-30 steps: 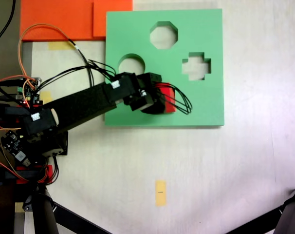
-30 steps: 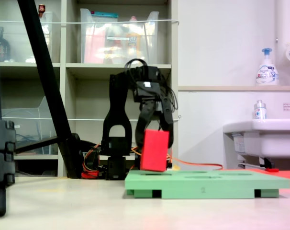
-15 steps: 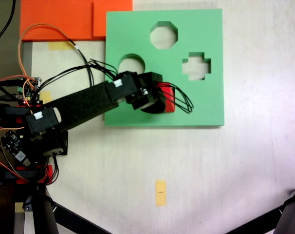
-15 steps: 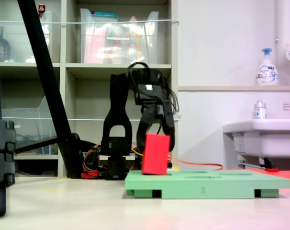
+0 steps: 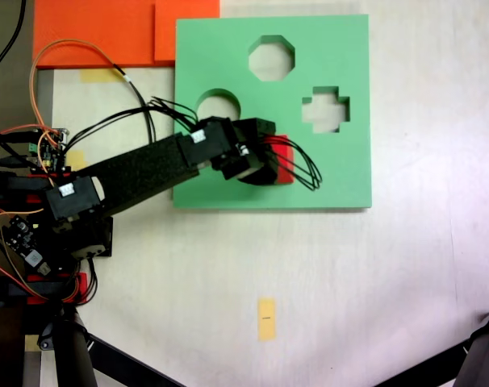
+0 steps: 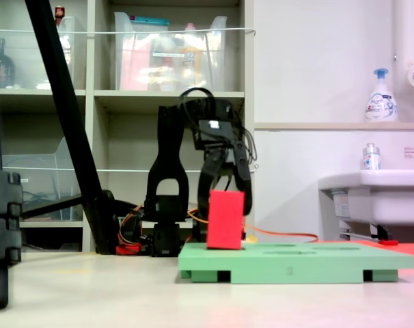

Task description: Put the square block into the corresponding hole

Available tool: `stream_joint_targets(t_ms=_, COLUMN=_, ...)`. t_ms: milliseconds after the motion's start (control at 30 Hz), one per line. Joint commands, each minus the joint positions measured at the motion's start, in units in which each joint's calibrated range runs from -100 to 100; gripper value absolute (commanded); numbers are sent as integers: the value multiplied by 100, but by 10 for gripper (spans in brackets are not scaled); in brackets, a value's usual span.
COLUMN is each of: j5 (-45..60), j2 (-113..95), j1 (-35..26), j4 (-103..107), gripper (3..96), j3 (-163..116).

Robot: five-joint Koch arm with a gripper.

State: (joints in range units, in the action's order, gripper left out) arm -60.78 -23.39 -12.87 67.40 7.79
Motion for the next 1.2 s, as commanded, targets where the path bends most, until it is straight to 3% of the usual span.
stream_joint_targets(t_ms=33, j5=-117, j2=7, j1=-39, j4=-563, gripper=152, j3=328)
stream_joint_targets(t_ms=1200, j5=-532, j2=-440, j1=-269, j4=198, gripper=150, j3=-320)
